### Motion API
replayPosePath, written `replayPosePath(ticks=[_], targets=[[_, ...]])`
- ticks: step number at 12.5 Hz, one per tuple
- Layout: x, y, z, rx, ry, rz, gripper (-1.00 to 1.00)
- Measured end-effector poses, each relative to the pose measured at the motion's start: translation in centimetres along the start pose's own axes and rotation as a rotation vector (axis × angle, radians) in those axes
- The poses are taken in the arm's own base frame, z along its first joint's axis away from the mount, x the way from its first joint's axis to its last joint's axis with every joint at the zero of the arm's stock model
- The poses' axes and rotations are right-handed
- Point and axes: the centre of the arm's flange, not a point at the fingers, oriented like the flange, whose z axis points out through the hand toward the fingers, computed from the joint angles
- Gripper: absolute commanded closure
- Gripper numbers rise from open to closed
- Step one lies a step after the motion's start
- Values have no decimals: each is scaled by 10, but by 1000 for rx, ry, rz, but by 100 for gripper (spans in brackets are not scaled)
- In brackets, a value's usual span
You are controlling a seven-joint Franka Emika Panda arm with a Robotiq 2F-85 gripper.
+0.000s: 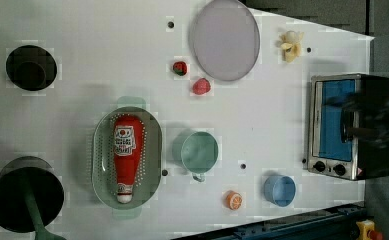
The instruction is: Pick Ketchup from the table and place it in strainer.
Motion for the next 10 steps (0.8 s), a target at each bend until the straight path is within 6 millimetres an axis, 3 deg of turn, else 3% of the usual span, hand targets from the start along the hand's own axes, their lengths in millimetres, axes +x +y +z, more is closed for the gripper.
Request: replayPosePath(ticks=[3, 6, 8, 10], targets=[[84, 79, -2, 2, -20, 214, -100], [143, 160, 8, -11, -49, 400, -100], [160, 197, 14, -37, -70, 469, -100], [160, 200, 20, -42, -83, 471, -100]])
